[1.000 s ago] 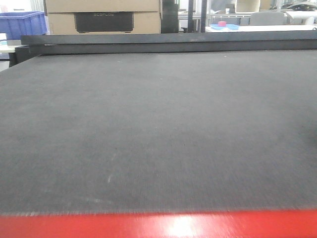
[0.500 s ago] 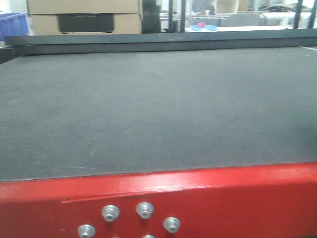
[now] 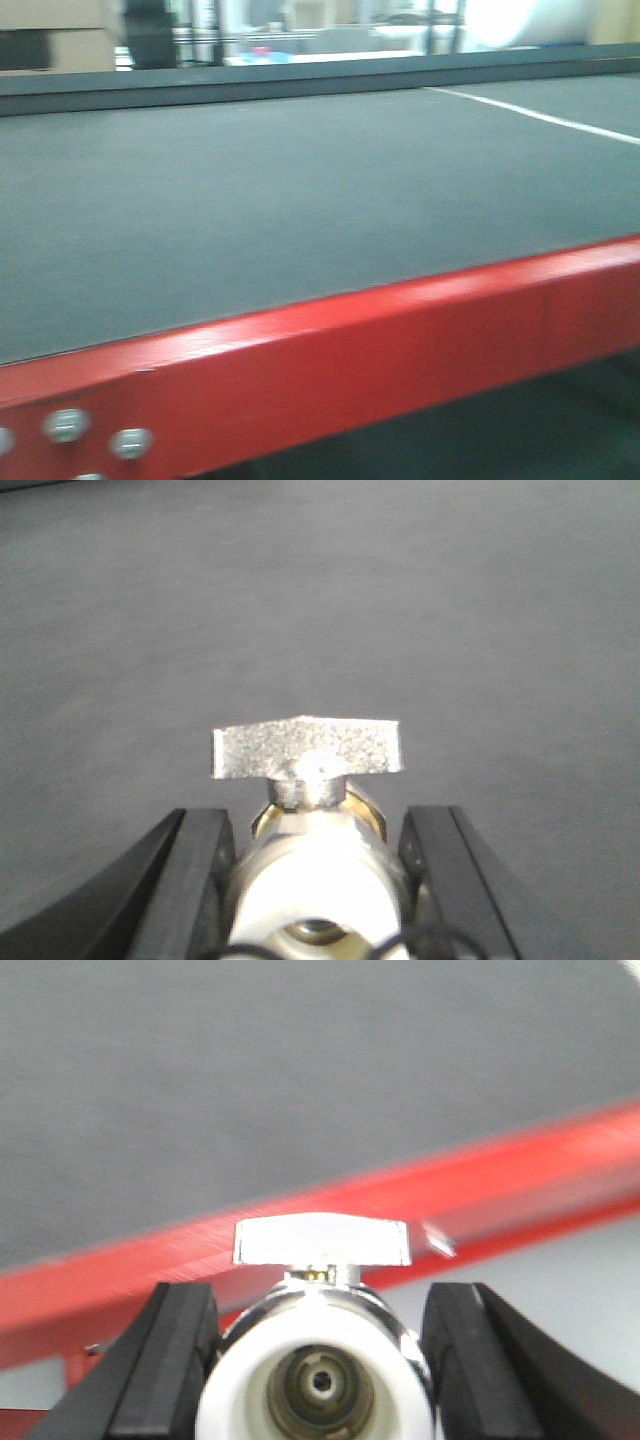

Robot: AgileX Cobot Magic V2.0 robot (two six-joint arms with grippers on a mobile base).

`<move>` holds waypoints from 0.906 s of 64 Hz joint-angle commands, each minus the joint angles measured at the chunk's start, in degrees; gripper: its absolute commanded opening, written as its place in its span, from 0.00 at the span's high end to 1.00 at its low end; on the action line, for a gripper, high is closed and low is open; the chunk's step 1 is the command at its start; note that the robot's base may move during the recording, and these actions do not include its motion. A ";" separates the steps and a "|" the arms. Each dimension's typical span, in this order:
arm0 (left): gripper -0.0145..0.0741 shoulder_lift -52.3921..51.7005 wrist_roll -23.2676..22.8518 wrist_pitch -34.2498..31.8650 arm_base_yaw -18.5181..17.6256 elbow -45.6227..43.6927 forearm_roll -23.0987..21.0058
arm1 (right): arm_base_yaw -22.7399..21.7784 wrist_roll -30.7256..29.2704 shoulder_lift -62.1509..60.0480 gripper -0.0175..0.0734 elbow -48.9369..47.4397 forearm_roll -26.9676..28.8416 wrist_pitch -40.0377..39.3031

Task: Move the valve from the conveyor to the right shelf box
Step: 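Drive the base to the shelf rack holding both valves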

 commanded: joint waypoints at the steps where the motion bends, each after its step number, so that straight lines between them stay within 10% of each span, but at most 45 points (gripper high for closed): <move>1: 0.96 -0.37 -0.39 -3.40 -0.20 -0.25 -0.72 | -0.26 -0.42 -0.76 0.99 -0.36 -0.26 -3.68; 58: 0.96 -0.37 -0.39 -3.40 -0.20 -0.25 -0.72 | -0.26 -0.42 -0.76 0.99 -0.36 -0.26 -3.68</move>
